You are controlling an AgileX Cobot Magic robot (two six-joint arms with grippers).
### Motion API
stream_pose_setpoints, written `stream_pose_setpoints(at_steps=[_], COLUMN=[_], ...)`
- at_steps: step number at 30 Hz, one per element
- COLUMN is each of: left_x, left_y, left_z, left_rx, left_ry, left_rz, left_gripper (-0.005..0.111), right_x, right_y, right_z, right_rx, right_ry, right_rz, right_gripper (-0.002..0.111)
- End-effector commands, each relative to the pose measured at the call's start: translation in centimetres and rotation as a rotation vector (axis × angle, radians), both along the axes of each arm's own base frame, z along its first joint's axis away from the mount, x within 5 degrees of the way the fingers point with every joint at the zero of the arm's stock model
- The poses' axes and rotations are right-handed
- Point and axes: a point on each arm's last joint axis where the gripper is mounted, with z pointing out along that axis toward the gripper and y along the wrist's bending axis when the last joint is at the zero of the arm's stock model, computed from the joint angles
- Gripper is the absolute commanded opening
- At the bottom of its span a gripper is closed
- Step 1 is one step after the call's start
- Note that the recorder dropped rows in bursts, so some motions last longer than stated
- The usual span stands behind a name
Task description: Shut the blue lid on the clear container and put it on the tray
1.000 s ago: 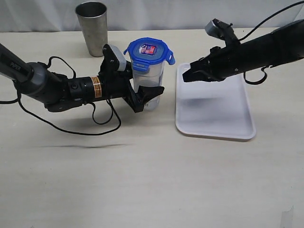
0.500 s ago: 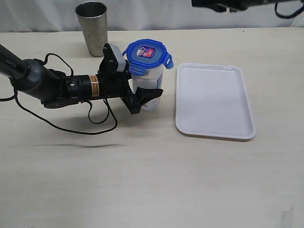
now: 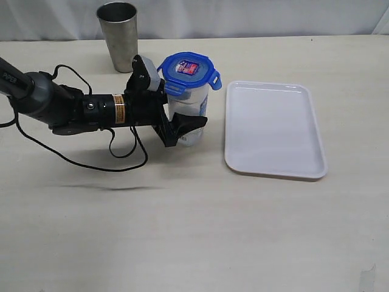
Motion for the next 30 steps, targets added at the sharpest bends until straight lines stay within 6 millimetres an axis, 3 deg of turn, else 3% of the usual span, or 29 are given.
stream_pose_setpoints(at_steps=[1, 3, 6, 8, 11, 14, 18, 21, 27, 30], left_x=[-0.1, 0.0, 0.1, 0.1, 0.2, 0.2, 0.2, 0.1, 0.1, 0.1], left_y=[0.4, 0.4, 0.5, 0.5, 0.5, 0.5, 0.5, 0.5, 0.5, 0.5], left_z=[-0.7, -0.7, -0.8, -0.8, -0.8, -0.8, -0.8, -0.8, -0.8, -0.8], left_rx=[0.065, 0.064, 0.075, 0.075, 0.082, 0.08, 0.08, 0.083, 0.083, 0.083], left_ry=[0.02, 0.021, 0.026, 0.026, 0.027, 0.027, 0.027, 0.026, 0.026, 0.026], left_rz=[0.01, 0.021, 0.037, 0.037, 0.04, 0.042, 0.042, 0.036, 0.036, 0.036], left_gripper=[0.0, 0.0, 0.0, 0.0, 0.0, 0.0, 0.0, 0.0, 0.0, 0.0], right_x=[1.6, 1.9, 2.0, 2.0, 1.4, 1.0, 1.5, 1.4, -0.8, -1.6], right_y=[-4.4, -6.5, -8.1, -9.6, -12.0, -12.6, -9.8, -7.3, -2.4, 0.3], right_z=[-0.8, -0.9, -0.8, -0.3, 0.6, 0.2, 0.0, 1.4, 4.8, 4.8], right_rx=[0.113, 0.245, -0.076, -0.198, -0.25, -0.253, -0.025, 0.064, 0.203, 0.175], right_ry=[0.063, 0.135, 0.147, 0.08, -0.05, 0.002, 0.332, 0.504, 0.661, 0.666], right_rz=[-0.173, -0.293, -0.332, -0.457, -0.878, -0.965, -0.712, -0.478, 0.073, 0.174], right_gripper=[0.03, 0.03, 0.03, 0.03, 0.03, 0.029, 0.029, 0.032, 0.04, 0.04])
